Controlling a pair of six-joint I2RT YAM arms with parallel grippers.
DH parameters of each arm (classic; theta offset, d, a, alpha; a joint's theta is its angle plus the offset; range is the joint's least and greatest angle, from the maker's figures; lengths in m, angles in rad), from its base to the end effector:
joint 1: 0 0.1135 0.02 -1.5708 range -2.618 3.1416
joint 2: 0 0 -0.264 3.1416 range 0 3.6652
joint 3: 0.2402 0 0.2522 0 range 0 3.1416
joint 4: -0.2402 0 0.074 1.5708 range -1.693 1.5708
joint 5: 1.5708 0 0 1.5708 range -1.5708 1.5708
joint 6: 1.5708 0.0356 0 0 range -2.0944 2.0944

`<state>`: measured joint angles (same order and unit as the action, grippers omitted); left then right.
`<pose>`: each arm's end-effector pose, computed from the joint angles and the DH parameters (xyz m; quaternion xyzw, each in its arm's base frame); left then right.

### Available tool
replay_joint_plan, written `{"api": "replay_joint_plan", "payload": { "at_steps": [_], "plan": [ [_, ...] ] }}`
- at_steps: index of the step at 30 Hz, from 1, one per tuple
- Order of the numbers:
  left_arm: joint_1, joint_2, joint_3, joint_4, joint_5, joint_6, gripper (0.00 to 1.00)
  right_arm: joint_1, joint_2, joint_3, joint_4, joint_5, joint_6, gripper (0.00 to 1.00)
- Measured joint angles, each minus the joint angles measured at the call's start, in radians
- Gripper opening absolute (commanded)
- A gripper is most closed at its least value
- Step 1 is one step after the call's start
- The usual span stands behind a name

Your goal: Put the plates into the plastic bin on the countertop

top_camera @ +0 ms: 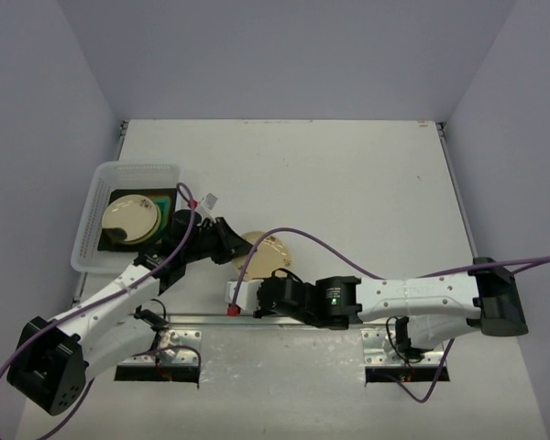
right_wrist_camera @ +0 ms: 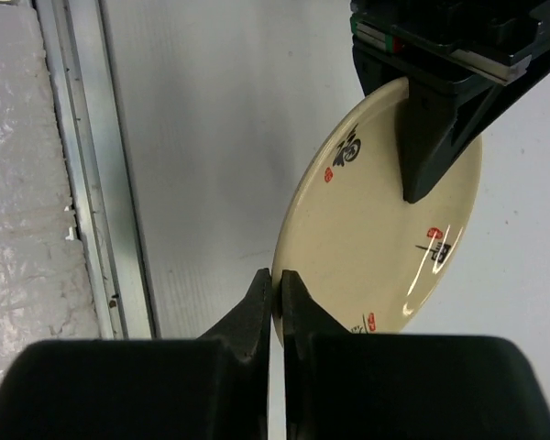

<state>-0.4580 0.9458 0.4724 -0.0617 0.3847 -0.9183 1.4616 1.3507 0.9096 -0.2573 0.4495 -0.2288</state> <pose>0.1761 -0.1017 0.2148 -0.1024 0.8520 -0.4369 0.2698 0.0471 0.2873 0.2526 -0.5985 0.6568 0.0733 0.4528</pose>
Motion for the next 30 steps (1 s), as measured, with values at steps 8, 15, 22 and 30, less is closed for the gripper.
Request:
{"api": "replay_joint_plan", "payload": {
  "at_steps": [8,15,22,30],
  "plan": [
    [0.042,-0.062,0.135,-0.188,-0.223,0.081,0.0,-0.001,-0.01,-0.046,0.065,0.056,0.029,0.81],
    [0.457,-0.048,0.327,-0.245,-0.386,0.136,0.0,-0.06,-0.166,-0.156,0.038,0.091,0.169,0.99],
    [0.882,0.006,0.345,-0.28,-0.449,0.127,0.08,-0.2,-0.293,-0.165,-0.03,0.123,0.397,0.99],
    [1.094,0.129,0.295,-0.241,-0.398,0.127,0.18,-0.334,-0.433,-0.21,-0.089,0.056,0.549,0.99]
  ]
}}
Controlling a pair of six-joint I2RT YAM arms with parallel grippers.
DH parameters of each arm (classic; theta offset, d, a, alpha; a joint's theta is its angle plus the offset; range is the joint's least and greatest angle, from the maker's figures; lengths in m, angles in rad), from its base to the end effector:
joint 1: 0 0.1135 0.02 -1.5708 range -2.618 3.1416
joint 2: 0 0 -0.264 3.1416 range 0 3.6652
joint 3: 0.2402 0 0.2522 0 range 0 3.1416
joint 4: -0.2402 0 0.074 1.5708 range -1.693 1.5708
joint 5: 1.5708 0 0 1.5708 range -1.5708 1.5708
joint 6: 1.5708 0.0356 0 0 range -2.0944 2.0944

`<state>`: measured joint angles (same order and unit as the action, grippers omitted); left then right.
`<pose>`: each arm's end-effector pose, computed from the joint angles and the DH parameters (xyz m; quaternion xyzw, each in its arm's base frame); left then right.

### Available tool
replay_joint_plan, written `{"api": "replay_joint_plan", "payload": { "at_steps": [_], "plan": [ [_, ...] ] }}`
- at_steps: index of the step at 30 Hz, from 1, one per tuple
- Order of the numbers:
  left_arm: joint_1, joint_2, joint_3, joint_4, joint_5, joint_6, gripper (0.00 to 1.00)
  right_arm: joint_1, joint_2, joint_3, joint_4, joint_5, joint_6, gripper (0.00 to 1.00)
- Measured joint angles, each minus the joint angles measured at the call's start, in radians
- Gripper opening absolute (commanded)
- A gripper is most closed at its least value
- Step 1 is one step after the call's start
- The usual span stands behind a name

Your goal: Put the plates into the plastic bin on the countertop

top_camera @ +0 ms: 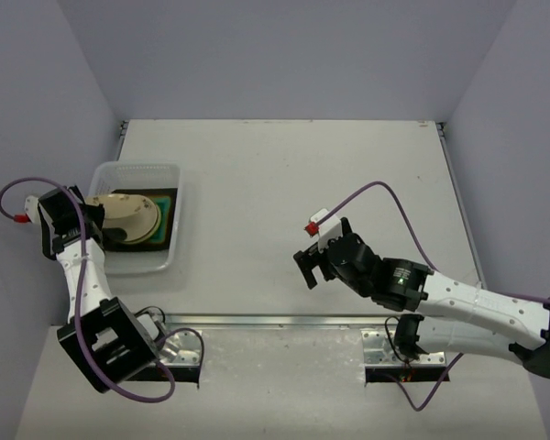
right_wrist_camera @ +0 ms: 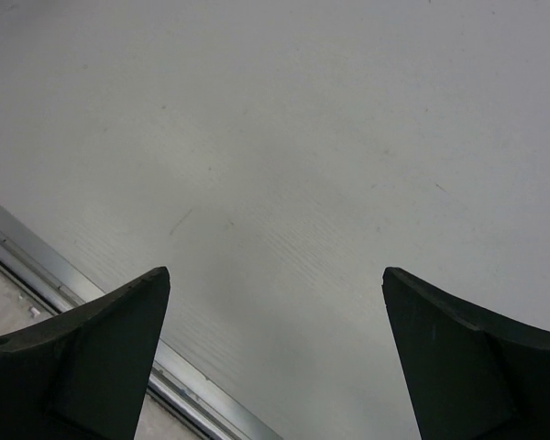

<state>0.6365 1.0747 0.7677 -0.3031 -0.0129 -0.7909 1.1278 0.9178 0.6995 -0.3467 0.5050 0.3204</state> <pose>0.1894 0.1405 0.2660 -0.5828 0.6684 -0.0299 0.4611 0.1015 0.1738 0.2724 -0.2225 0.8275 0.1452 0.4946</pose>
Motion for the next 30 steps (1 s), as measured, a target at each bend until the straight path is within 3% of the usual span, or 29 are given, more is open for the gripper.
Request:
{"api": "replay_joint_plan", "payload": {
  "at_steps": [1,6,7,22,30],
  "plan": [
    [0.008,0.012,-0.01,0.003,0.007,0.0,0.25,0.0,-0.003,0.0,-0.003,-0.011,0.002,0.99],
    [0.011,0.044,-0.026,0.015,0.027,-0.005,0.91,0.0,-0.015,-0.001,-0.017,-0.046,0.005,0.99],
    [0.011,0.045,-0.026,0.018,0.029,-0.007,0.98,0.0,-0.02,-0.001,-0.021,-0.05,0.005,0.99],
    [0.011,0.133,0.045,-0.062,0.046,0.026,1.0,-0.012,-0.001,-0.003,-0.04,-0.097,0.004,0.99],
    [0.011,0.239,0.1,-0.085,0.131,0.067,1.0,-0.029,0.035,0.014,-0.061,-0.137,0.016,0.99]
  ]
}}
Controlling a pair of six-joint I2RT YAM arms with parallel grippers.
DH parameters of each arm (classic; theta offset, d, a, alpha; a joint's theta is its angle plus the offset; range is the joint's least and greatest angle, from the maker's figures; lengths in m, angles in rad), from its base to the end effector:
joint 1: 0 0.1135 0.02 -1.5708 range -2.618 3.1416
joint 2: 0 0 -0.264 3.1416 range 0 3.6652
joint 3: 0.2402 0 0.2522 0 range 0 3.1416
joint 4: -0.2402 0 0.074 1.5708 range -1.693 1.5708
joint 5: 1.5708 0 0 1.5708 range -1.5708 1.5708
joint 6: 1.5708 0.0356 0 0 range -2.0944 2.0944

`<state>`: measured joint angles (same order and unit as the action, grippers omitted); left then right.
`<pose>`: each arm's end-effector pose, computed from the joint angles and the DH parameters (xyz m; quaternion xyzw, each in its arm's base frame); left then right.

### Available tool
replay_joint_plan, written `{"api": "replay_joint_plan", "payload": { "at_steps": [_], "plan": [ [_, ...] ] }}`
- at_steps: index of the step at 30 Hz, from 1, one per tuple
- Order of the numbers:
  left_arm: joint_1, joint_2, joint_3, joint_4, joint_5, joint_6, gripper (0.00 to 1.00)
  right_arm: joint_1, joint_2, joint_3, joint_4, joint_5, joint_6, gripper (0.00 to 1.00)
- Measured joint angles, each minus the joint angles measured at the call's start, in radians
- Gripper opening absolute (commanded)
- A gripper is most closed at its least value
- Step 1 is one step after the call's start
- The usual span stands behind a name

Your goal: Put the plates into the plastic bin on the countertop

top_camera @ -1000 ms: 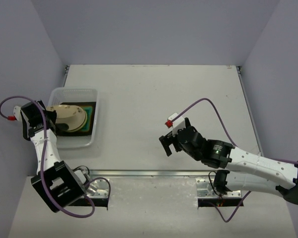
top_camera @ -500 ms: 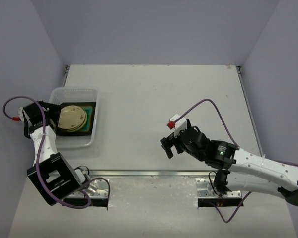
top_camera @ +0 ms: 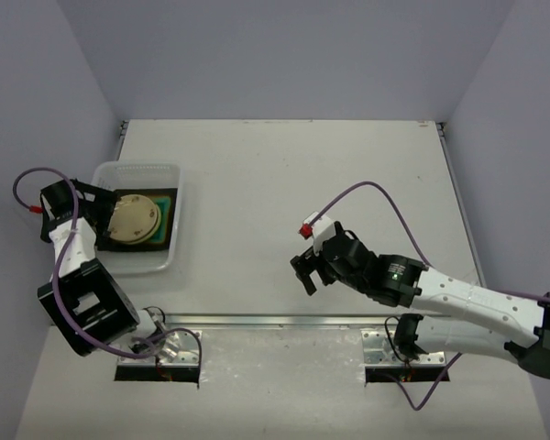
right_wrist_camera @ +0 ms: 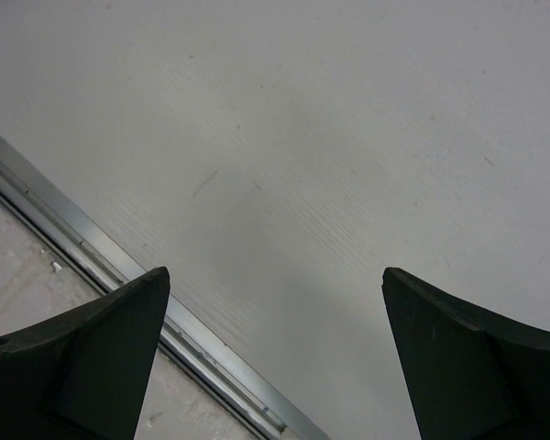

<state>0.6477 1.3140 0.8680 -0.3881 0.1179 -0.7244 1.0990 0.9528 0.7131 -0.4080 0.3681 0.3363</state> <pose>0.2205 0.1616 0.2363 -0.5735 0.7340 -0.0687 0.3571 0.1045 0.1765 0.2641 -0.2519 0.8473 0.1645 0.4376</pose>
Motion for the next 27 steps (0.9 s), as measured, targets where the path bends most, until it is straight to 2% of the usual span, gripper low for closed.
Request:
{"api": "replay_joint_plan", "payload": {
  "at_steps": [3,6,8,11,14,19,27],
  "plan": [
    [-0.018,-0.008,0.01,-0.014,0.048,0.037,1.0,-0.035,0.026,0.02,-0.022,-0.017,0.023,0.99],
    [-0.122,-0.035,0.061,-0.036,0.06,0.1,1.0,-0.123,0.072,0.056,-0.039,-0.035,0.057,0.99],
    [-0.279,-0.062,0.123,-0.059,0.012,0.152,1.0,-0.197,0.107,0.091,-0.069,-0.047,0.082,0.99],
    [-0.585,-0.116,0.192,-0.068,-0.118,0.218,1.0,-0.263,0.145,0.182,-0.133,0.011,0.102,0.99],
    [-0.787,-0.201,0.204,-0.094,-0.183,0.269,1.0,-0.277,0.128,0.261,-0.172,0.097,0.101,0.99],
    [-0.816,-0.41,0.159,-0.181,-0.275,0.354,1.0,-0.274,-0.034,0.311,-0.251,0.227,0.083,0.99],
    [-0.819,-0.772,0.145,-0.226,-0.334,0.448,1.0,-0.274,-0.353,0.348,-0.443,0.283,0.045,0.99]
  ]
}}
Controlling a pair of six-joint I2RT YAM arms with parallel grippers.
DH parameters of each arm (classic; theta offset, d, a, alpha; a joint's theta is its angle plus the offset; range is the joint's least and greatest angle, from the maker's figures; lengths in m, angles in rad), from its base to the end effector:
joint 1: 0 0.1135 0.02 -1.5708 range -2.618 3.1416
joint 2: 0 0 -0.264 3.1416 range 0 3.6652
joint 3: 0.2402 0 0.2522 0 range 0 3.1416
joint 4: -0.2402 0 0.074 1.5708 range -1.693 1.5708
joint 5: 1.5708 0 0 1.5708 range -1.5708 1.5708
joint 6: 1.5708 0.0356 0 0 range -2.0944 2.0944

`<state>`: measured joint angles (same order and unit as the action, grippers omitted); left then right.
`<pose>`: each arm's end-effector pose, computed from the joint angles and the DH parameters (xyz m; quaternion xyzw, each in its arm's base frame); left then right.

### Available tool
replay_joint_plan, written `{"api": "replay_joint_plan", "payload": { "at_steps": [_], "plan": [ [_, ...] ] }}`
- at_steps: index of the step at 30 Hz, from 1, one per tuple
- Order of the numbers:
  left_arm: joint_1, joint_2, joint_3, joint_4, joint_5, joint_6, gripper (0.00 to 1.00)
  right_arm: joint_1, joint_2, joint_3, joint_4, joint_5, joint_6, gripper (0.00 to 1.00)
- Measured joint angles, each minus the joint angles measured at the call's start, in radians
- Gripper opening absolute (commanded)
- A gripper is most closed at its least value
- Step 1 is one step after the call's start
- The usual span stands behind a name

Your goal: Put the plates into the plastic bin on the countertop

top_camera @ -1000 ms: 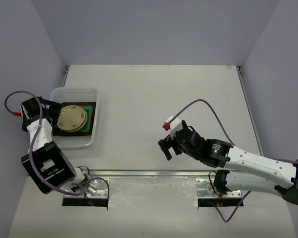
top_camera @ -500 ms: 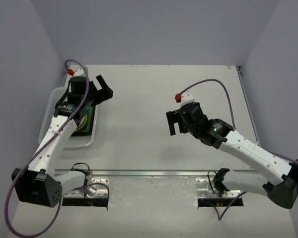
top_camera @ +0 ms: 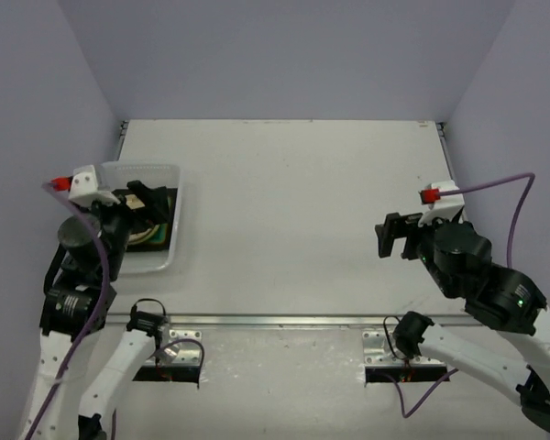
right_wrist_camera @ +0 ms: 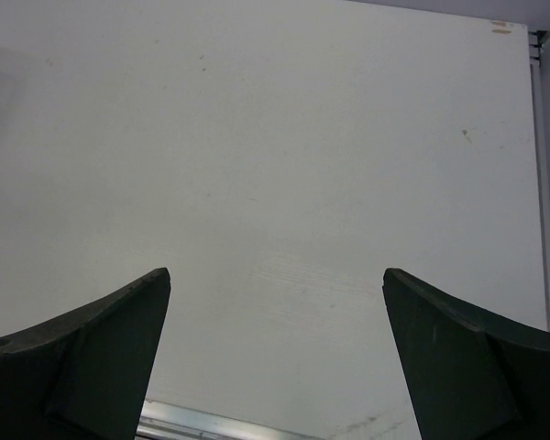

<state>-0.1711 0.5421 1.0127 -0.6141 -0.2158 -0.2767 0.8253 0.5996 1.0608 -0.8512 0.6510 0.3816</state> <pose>0.0926 -0.0083 0.3987 -0.1101 0.7468 -0.0651 0.6526 0.0765 0.0510 0.3863 0.0005 0.8070 0.0806 0.5851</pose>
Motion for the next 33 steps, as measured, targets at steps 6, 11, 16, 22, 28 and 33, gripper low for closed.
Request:
{"api": "replay_joint_plan", "payload": {
  "at_steps": [6,11,16,22,28,33],
  "plan": [
    [0.0,-0.264,-0.012,0.028,-0.011,0.044,1.0,0.0,-0.111,0.009,-0.119,0.022,-0.041,0.99],
    [0.0,-0.334,-0.034,0.002,-0.075,0.045,1.0,0.0,-0.185,0.002,-0.144,0.017,-0.077,0.99],
    [0.0,-0.328,-0.072,-0.074,-0.21,0.006,1.0,0.0,-0.234,-0.03,-0.129,0.006,-0.097,0.99],
    [-0.001,-0.319,-0.095,-0.107,-0.264,-0.008,1.0,0.0,-0.225,-0.054,-0.121,0.002,-0.109,0.99],
    [-0.001,-0.316,-0.092,-0.109,-0.276,-0.017,1.0,0.0,-0.204,-0.054,-0.113,0.003,-0.12,0.99],
    [-0.001,-0.304,-0.086,-0.102,-0.275,-0.017,1.0,0.0,-0.2,-0.064,-0.09,0.005,-0.124,0.99]
  ]
}}
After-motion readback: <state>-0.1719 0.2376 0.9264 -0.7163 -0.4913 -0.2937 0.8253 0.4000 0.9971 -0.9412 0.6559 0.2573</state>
